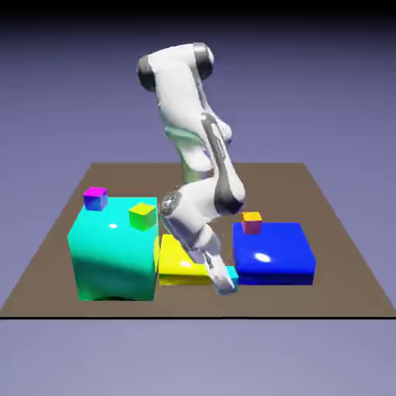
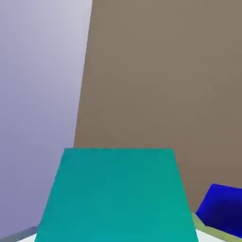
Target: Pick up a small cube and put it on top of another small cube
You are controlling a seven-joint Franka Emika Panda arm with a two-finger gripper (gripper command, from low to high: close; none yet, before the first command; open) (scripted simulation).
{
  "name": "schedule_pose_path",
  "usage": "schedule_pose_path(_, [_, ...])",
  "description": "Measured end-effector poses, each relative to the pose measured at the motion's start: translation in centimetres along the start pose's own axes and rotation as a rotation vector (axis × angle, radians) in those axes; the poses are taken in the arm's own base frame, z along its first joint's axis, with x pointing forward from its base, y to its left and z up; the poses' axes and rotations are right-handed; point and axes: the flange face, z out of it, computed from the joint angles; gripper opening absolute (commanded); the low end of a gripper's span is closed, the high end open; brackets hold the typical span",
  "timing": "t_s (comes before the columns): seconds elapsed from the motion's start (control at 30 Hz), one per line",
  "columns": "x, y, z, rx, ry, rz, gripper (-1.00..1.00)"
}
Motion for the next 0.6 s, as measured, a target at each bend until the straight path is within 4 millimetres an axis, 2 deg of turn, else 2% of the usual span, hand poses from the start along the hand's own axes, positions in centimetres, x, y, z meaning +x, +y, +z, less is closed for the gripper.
schedule_pose_path(0.2, [0.7, -1.7, -9.4, -0.008, -0.049, -0.154, -1.00])
schedule_pose_path(0.37, [0.9, -1.2, -18.1, -0.002, -0.103, -0.306, -1.00])
schedule_pose_path(0.5, [5.3, 1.7, -24.0, 0.040, -0.113, -0.088, -1.00])
schedule_pose_path(0.6, [8.1, 4.4, -27.6, 0.066, -0.114, 0.080, -1.00])
